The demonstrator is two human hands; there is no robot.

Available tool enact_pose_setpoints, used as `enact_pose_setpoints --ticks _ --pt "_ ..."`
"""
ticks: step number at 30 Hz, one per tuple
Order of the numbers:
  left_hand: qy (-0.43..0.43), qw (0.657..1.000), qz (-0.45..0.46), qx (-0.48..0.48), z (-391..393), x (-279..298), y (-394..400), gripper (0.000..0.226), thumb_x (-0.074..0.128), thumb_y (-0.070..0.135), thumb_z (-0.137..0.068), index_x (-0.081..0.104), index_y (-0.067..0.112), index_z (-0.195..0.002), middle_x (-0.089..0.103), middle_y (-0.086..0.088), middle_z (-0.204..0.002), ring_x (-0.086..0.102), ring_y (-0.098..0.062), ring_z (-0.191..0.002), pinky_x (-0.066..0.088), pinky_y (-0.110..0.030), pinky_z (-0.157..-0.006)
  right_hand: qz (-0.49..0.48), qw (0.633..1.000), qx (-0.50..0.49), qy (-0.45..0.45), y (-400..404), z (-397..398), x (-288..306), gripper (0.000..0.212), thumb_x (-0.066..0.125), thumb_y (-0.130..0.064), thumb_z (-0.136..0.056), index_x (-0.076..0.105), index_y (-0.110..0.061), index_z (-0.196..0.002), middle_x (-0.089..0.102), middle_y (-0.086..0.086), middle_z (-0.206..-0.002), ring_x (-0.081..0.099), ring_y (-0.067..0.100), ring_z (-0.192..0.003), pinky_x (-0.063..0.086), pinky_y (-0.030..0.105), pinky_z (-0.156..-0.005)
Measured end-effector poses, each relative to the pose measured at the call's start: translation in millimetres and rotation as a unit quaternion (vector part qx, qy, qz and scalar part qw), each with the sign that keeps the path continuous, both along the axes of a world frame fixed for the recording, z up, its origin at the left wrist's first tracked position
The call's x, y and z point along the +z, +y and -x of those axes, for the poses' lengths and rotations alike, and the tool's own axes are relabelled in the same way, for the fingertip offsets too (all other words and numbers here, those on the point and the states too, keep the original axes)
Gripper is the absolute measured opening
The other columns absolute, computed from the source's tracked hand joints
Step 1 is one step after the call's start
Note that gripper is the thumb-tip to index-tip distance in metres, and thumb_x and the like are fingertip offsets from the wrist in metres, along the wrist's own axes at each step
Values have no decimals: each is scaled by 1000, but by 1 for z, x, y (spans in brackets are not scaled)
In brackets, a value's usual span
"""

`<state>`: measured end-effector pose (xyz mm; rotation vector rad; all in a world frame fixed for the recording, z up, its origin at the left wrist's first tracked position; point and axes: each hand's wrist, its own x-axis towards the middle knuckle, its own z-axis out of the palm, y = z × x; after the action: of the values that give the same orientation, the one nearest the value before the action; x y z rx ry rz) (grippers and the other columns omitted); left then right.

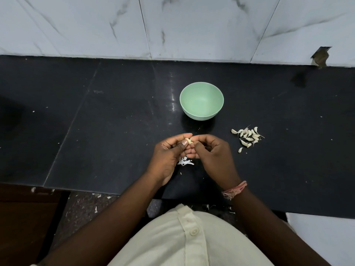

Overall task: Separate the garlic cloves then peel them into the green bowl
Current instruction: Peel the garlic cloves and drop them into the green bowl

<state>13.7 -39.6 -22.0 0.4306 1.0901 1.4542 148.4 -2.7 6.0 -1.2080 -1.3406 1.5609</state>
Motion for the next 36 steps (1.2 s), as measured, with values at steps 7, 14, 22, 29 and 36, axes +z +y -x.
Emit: enact_pose_setpoints --ticks 7,14,22,29,36 --pt "-16 1000 4 -2 0 -4 0 26 59 0 -93 69 -2 -117 72 -23 -94 71 -25 -79 61 -34 -83 -5 1000 1 1 3 1 -8 10 64 6 -95 72 4 -99 76 18 -84 76 32 -75 65 39 -74" --pt "-16 999 23 -24 0 -1 -2 29 59 0 -95 66 -4 -122 71 -23 -111 70 -18 -87 59 -24 -84 -106 986 -7 -129 5 1 -18 14 63 -3 -95 73 -12 -90 74 -3 -80 67 8 -67 58 29 -68" --pt "-22 999 35 -23 -3 5 -1 37 68 0 -84 66 -7 -120 69 -25 -116 70 -23 -98 59 -25 -87 -210 954 18 -212 2 3 -23 8 58 -5 -95 64 -11 -94 66 -2 -92 59 10 -86 44 23 -78" --pt "-48 997 45 -35 -1 6 -5 29 59 -9 -92 68 -3 -119 74 -19 -107 73 -20 -95 60 -25 -84 -163 966 -21 -200 9 7 -25 7 56 -13 -100 63 -12 -100 68 0 -97 64 13 -92 50 29 -82" --pt "-52 997 58 -25 1 6 -8 34 61 -10 -90 64 -1 -123 74 -18 -100 74 -19 -85 61 -28 -85 -119 978 -79 -151 17 4 -25 10 59 -10 -99 66 -15 -94 71 0 -84 71 13 -74 59 30 -68"
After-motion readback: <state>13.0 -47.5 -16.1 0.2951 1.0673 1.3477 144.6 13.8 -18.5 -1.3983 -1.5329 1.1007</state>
